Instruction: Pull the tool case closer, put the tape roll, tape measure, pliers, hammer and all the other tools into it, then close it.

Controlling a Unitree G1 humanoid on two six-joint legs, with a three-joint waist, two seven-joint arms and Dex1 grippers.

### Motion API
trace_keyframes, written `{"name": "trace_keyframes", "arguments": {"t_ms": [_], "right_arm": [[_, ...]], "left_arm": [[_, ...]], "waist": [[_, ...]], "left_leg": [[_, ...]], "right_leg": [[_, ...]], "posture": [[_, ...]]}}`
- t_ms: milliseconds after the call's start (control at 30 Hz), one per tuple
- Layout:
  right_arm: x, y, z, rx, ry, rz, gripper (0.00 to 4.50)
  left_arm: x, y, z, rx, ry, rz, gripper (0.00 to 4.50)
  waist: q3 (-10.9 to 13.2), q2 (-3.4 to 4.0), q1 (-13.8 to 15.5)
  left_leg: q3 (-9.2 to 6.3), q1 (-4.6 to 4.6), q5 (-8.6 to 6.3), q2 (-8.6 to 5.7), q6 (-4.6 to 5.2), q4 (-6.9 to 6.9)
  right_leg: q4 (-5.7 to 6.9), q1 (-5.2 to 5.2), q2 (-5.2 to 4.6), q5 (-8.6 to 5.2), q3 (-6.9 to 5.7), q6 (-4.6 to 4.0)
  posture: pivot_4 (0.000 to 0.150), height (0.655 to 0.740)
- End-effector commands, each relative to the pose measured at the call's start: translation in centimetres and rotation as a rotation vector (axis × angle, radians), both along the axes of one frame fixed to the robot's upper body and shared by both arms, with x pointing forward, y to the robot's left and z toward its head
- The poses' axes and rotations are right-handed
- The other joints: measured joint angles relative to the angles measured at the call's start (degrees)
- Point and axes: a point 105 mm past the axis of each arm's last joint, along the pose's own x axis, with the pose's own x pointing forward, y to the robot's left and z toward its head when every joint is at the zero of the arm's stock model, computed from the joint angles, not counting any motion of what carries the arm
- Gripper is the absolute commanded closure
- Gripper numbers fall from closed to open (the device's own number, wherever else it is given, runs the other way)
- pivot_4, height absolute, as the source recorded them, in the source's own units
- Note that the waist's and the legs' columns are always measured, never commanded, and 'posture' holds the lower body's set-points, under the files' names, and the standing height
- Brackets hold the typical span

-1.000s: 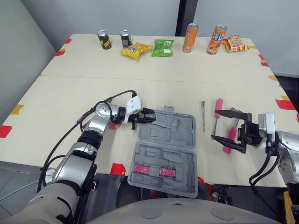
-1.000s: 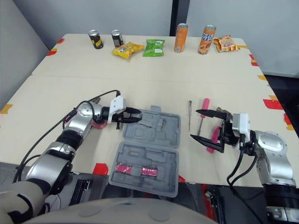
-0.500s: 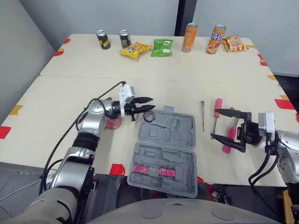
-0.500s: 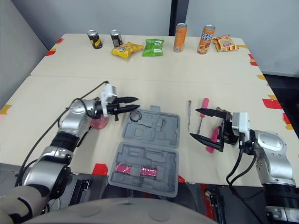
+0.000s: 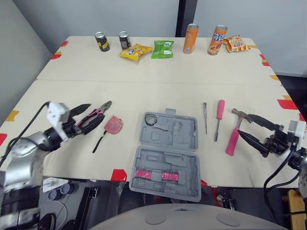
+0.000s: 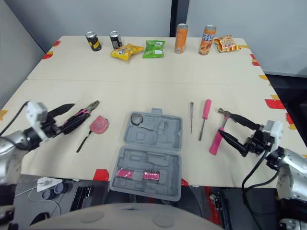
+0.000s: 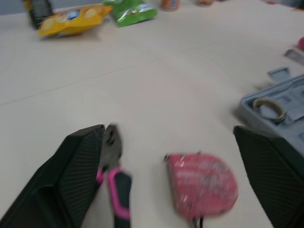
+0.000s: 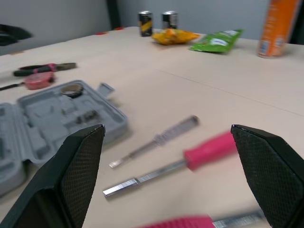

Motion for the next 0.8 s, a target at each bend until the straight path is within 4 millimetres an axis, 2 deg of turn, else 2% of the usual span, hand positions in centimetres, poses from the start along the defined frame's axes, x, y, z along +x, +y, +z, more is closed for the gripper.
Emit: {"name": "trace_keyframes", "arguments": {"t_ms": [33,233,400,567,800], "right_arm": [[-1.1,-3.8,-0.2,-0.047,-0.004,-0.146,0.00],[-3.0,-7.3,-2.4,-0.111,0.094,-0.301,0.00],[-4.6,-9.2,-3.4,-0.115,0.145,-0.384,0.00],[-5.5,-9.9,-3.7,-0.112,0.163,-0.407,0.00],[-5.3,-9.7,-3.8,-0.105,0.159,-0.390,0.00]], "left_arm": [[-2.2,3.8,-0.4,0.026,-0.003,0.163,0.05],[-6.1,8.4,-2.7,0.030,0.063,0.371,0.05],[-8.0,10.3,-4.5,0.051,0.129,0.432,0.05],[-8.1,10.7,-4.7,0.050,0.128,0.436,0.05],[-7.4,10.2,-4.4,0.055,0.112,0.406,0.05]], "waist": [[0.03,-0.04,-0.27],[0.02,-0.01,-0.36],[0.02,-0.01,-0.40],[0.01,-0.01,-0.40],[0.01,0.00,-0.66]], "left_leg": [[0.00,0.00,-0.01,-0.01,0.04,-0.03],[0.01,0.08,-0.17,0.07,0.54,-0.05],[0.04,0.09,-0.18,0.22,0.63,-0.06],[0.04,0.09,-0.20,0.27,0.79,-0.05],[0.05,0.10,-0.20,0.27,0.96,-0.05]], "right_leg": [[-0.02,0.00,0.00,0.00,0.00,0.00],[-0.03,0.04,0.00,-0.03,-0.01,-0.05],[-0.02,0.04,-0.02,-0.04,-0.03,-0.08],[0.01,0.03,-0.07,-0.08,-0.07,-0.14],[0.08,0.01,-0.13,-0.16,-0.17,-0.30]], "posture": [[0.150,0.7400],[0.150,0.7400],[0.150,0.7400],[0.150,0.7400],[0.150,0.7400]]}}
